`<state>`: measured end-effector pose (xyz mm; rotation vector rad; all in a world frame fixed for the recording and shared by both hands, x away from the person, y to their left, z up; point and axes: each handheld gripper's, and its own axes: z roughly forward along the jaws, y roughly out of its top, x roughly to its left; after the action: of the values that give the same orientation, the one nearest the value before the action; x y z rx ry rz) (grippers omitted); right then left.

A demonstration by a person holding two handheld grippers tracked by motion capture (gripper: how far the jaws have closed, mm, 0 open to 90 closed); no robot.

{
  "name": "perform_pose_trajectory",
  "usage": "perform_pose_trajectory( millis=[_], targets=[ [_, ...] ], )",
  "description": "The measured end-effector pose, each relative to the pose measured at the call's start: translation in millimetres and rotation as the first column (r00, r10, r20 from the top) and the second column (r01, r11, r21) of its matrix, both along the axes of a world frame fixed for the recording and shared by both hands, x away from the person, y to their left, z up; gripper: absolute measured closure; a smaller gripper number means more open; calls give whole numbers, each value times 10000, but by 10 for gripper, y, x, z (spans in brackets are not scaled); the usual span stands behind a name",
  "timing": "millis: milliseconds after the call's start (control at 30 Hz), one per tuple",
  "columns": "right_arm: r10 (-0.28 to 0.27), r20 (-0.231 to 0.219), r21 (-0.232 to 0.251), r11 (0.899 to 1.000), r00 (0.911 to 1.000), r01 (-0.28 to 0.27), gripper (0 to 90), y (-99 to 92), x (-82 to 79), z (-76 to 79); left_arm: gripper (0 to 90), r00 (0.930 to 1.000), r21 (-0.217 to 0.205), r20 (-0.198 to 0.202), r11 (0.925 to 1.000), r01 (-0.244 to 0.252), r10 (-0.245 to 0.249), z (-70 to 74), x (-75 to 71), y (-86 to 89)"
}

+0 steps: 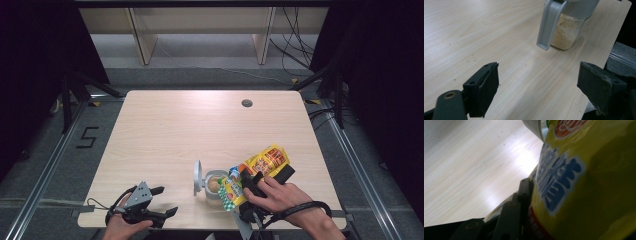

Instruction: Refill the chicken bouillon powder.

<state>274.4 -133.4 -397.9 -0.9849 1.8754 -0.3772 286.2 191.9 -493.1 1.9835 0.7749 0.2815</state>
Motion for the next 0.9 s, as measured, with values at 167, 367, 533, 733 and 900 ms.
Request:
perform_pose_trajectory(
  millis=[167, 367, 533, 733, 900],
  targets=[
    [-69, 62, -53, 10000, 10000, 70, 722, -25, -7, 19, 168, 10000, -104, -34, 9999, -20, 20, -3, 0, -4],
    [-216, -69, 585, 9980, 9997, 220, 723, -74, -13, 14, 168, 10000, -65, -26, 10000, 4, -4, -4, 1, -3],
    [-383, -226, 1412, 9891, 9990, 411, 723, -150, -15, -26, 168, 10000, -74, 2, 10000, -13, 13, -9, 1, -6],
    [-621, -621, 2873, 9547, 9961, 775, 725, -274, 5, -87, 168, 10000, -124, -55, 9999, -42, 42, -9, 2, -6],
    [-540, -1038, 3798, 9207, 9931, 897, 732, -316, 3, -117, 168, 9999, -76, -1, 9999, -147, 147, -27, 10, -4]
  ],
)
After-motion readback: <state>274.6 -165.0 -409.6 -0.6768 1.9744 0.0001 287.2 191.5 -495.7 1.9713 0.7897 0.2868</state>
